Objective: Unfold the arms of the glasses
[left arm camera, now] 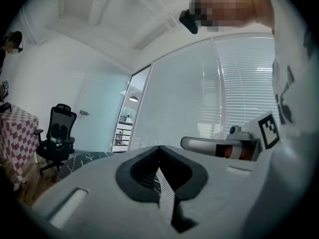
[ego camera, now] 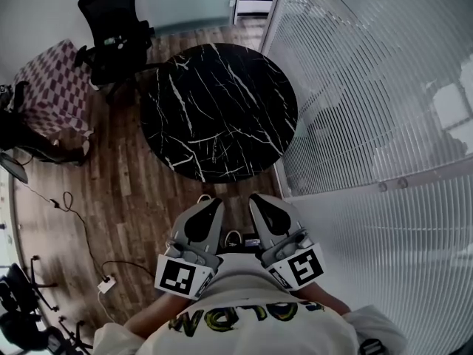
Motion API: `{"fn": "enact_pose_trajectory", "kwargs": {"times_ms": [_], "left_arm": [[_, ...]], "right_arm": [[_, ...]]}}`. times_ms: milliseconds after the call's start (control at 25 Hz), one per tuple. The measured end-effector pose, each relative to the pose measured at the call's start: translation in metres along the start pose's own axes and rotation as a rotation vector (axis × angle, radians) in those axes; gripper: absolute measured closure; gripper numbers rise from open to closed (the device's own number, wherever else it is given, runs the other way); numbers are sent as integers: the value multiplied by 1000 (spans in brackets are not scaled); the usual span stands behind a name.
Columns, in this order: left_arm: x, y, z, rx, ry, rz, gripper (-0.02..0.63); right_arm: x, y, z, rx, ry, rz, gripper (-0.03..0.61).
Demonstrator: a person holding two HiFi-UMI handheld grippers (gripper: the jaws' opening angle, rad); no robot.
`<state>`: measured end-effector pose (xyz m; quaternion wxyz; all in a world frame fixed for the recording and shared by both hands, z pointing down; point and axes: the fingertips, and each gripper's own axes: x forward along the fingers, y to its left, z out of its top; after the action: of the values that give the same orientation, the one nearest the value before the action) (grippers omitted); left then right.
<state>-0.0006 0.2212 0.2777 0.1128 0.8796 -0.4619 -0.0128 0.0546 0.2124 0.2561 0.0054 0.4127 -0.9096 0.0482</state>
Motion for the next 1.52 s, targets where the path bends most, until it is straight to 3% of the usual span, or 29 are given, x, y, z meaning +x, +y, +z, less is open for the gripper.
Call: {"fn": "enact_pose_trajectory", "kwargs": {"times_ms": [360, 760, 1000, 1280, 1520], "left_arm": [[54, 101, 32, 19, -10, -42, 611], [78, 172, 43, 4, 17, -63, 611], [103, 177, 43, 18, 25, -87, 611], [136, 154, 56, -17, -3, -103, 611], [150, 141, 48, -8, 30, -102, 611]], "right_arm": [[115, -22, 12, -10, 1, -30, 575], [189, -31, 15, -18, 12, -53, 575], [196, -53, 13, -26, 15, -76, 575], [188, -82, 23, -28, 11, -84, 575], [180, -98, 17, -13, 40, -83, 575]]}}
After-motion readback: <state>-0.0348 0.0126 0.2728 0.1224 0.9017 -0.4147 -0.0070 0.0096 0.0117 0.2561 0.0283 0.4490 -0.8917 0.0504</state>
